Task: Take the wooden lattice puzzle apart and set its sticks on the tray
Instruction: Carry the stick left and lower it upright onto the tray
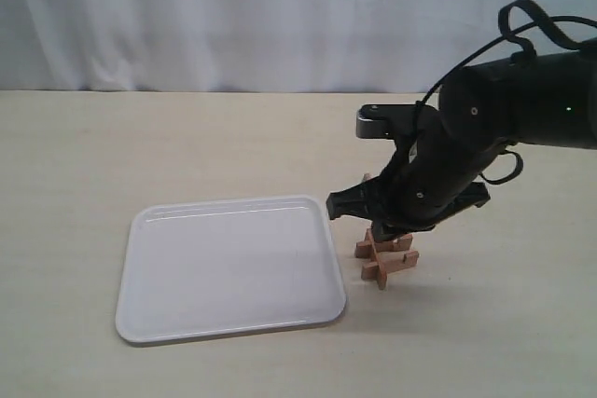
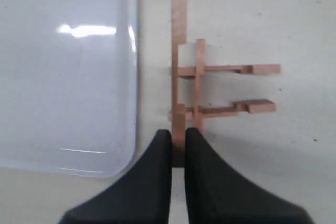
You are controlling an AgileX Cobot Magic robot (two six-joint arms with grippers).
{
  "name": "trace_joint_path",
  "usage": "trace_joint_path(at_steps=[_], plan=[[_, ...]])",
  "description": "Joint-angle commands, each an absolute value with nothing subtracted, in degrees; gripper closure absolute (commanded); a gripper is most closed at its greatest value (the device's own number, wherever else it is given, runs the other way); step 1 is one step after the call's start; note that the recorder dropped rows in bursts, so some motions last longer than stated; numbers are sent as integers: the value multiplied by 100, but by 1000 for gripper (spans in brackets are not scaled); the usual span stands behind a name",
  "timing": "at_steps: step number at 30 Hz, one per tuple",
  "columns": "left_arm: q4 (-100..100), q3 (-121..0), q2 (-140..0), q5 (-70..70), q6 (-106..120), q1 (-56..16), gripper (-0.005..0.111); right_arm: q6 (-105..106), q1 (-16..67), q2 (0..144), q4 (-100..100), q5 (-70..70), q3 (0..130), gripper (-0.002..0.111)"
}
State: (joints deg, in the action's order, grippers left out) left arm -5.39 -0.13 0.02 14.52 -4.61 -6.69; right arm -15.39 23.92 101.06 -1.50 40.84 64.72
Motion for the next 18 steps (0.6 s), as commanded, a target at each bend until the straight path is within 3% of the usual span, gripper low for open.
trace_joint_path(at_steps=[1,18], plan=[[-535,0,0,1380,-479,-664,107,-1433,2843,10398,-172,4039,6977,104],[-535,0,0,1380,-479,-664,107,-1433,3684,12109,79,5377,9393,104]])
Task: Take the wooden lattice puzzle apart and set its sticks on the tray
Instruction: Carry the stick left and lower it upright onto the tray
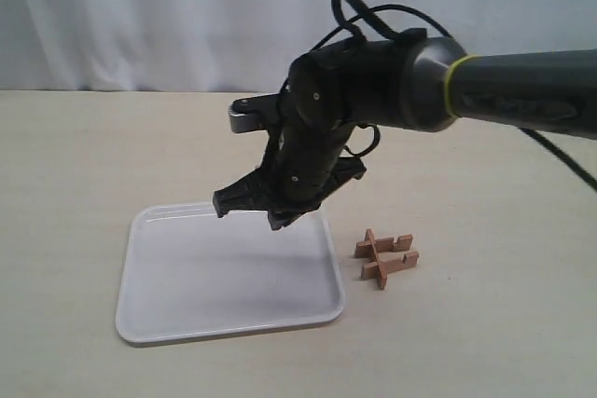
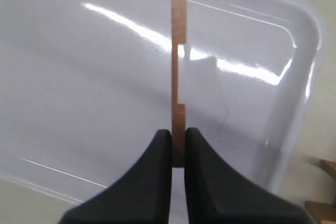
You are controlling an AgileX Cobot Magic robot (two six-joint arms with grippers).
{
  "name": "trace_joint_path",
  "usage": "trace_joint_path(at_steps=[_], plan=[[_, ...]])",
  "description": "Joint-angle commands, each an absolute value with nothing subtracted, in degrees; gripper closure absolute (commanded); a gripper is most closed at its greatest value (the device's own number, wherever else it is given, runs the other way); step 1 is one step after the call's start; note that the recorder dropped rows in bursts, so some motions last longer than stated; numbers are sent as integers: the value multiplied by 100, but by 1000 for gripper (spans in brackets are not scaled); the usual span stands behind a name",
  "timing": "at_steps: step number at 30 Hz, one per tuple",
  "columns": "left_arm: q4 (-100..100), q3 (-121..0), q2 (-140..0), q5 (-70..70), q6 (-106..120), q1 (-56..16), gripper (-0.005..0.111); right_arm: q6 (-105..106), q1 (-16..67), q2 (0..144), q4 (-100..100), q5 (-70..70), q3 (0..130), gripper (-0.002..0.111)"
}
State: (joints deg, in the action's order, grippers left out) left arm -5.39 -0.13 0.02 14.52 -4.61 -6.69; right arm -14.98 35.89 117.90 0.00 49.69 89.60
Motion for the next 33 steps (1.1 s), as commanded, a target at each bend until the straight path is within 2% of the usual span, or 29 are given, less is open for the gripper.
trace_joint_path(at_steps=[1,33], plan=[[-535,0,0,1380,-479,-664,107,-1433,3684,12203,79,5473,9510,104],[-535,0,0,1380,-479,-664,107,-1420,3684,12655,382,5104,9435,104]])
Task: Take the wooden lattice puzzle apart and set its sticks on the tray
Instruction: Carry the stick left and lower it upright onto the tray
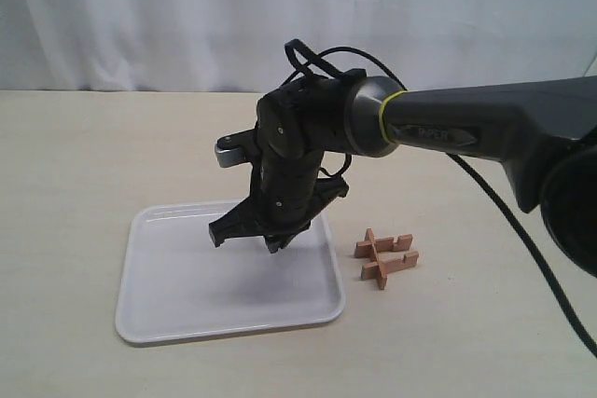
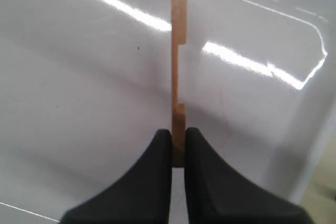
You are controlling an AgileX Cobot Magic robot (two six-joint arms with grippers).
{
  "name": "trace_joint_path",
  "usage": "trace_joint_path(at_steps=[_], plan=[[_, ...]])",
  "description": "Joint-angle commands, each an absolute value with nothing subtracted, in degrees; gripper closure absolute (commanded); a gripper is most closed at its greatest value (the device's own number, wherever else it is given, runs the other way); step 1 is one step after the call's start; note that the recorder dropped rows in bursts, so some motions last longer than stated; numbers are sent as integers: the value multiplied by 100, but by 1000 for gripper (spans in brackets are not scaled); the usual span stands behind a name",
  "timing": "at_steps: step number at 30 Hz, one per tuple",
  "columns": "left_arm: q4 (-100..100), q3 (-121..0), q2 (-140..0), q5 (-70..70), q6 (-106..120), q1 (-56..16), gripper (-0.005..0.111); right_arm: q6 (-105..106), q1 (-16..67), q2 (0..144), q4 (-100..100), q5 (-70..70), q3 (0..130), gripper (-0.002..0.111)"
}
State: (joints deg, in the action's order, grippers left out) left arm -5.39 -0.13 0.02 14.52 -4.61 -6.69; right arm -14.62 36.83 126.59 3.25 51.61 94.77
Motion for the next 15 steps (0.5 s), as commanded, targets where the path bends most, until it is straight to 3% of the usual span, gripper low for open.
trace_joint_path(at_steps=[1,15], plan=[[-535,0,0,1380,-479,-664,107,-1420,3684,12655,382,5135,9435,104],[-535,0,0,1380,-479,-664,107,-1974,3447,12808,1011,5568,9435,104]])
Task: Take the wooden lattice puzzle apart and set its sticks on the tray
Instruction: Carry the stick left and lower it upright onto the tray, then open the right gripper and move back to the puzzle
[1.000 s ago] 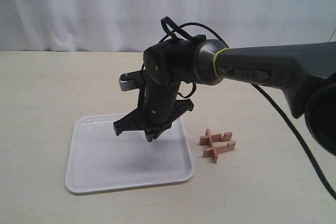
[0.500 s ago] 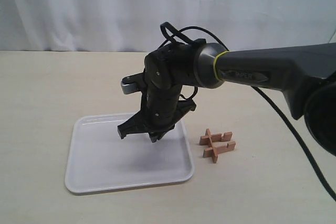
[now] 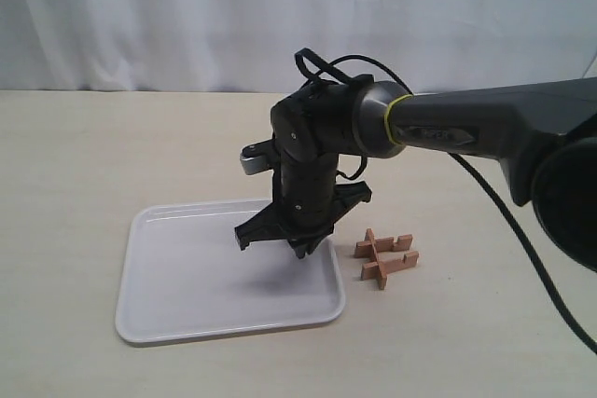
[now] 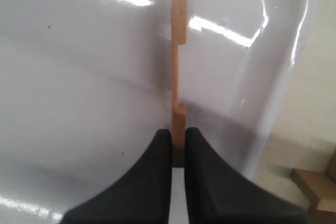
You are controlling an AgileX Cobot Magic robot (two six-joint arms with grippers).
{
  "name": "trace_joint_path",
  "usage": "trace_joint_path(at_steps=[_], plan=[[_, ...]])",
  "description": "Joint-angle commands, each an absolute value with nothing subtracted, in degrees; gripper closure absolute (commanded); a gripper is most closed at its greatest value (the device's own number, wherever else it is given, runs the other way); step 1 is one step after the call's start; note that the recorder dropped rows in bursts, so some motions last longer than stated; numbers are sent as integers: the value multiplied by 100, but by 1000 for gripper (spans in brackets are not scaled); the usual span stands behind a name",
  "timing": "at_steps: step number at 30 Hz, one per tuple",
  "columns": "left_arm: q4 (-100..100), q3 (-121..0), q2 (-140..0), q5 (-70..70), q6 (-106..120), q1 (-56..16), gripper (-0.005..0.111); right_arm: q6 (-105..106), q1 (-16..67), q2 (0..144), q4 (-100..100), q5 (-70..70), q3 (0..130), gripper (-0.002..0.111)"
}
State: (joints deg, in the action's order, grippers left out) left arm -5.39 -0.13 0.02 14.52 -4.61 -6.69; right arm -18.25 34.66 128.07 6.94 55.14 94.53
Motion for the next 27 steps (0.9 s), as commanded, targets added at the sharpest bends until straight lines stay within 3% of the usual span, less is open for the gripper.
trace_joint_path(at_steps=[1,13,20,27], plan=[[-535,0,0,1380,-479,-664,107,-2042,3447,12808,1131,5578,9435,104],[-535,0,0,1380,-479,-664,107,-2085,3447,12808,1051,5555,9435,103],[-535,0,0,1380,-479,-664,107,-2085,3447,12808,1114,5533,9435,75],[-535,0,0,1380,-479,-664,107,-2085,3458,12763,1114,5640,9513,64]])
